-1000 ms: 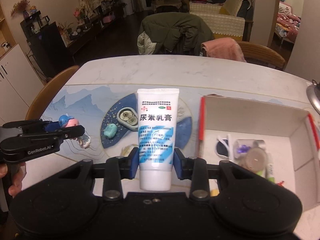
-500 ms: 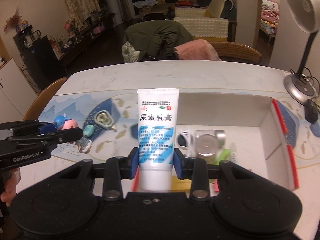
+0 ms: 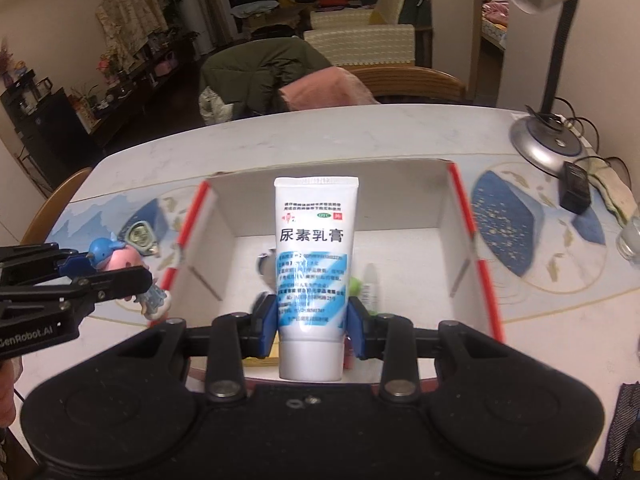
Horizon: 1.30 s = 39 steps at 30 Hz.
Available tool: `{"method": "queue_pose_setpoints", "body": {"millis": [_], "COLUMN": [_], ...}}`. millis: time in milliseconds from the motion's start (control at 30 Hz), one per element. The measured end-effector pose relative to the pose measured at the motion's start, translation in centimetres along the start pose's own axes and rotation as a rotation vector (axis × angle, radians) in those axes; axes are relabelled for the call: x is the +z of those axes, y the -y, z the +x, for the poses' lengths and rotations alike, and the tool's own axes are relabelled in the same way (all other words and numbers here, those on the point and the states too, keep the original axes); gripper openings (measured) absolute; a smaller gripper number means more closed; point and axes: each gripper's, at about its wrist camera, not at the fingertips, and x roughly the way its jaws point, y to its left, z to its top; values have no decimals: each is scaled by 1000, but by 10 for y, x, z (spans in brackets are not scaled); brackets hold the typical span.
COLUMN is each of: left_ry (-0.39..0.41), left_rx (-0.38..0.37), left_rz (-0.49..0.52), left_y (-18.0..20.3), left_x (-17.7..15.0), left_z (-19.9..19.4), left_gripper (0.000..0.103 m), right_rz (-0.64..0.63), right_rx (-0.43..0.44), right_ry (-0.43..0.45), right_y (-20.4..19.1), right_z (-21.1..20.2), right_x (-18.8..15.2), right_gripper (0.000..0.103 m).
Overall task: Organize rigid objects
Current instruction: 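Carry the figurine with left gripper while right gripper carries the cream tube over the box, then lower and release the figurine in the box while right gripper releases the cream tube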
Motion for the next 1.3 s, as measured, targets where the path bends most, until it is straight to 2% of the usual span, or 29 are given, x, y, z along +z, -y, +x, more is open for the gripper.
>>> {"method": "queue_pose_setpoints", "body": {"millis": [267, 500, 733, 1000, 1300], "left_ry": [-67, -126, -184, -227, -229], "left_rx": [-39, -51, -45, -27, -38], "left_rz": [31, 56, 69, 35, 10], "left_y": [37, 60, 67, 59, 58], "left_x": [9, 12, 8, 3, 4], "left_z": [43, 79, 105, 123, 128], "left_gripper": [31, 31, 31, 31, 30], "right_rz": [1, -5, -53, -121, -156], "right_rx": [-26, -23, -18, -15, -18], "right_ry": [-23, -72, -111, -155, -200], "right_y": [39, 60, 57, 47, 41], "right_z": [16, 48, 74, 95, 112], "right_x": [3, 13, 19, 23, 23], "right_gripper": [34, 34, 34, 34, 35]}}
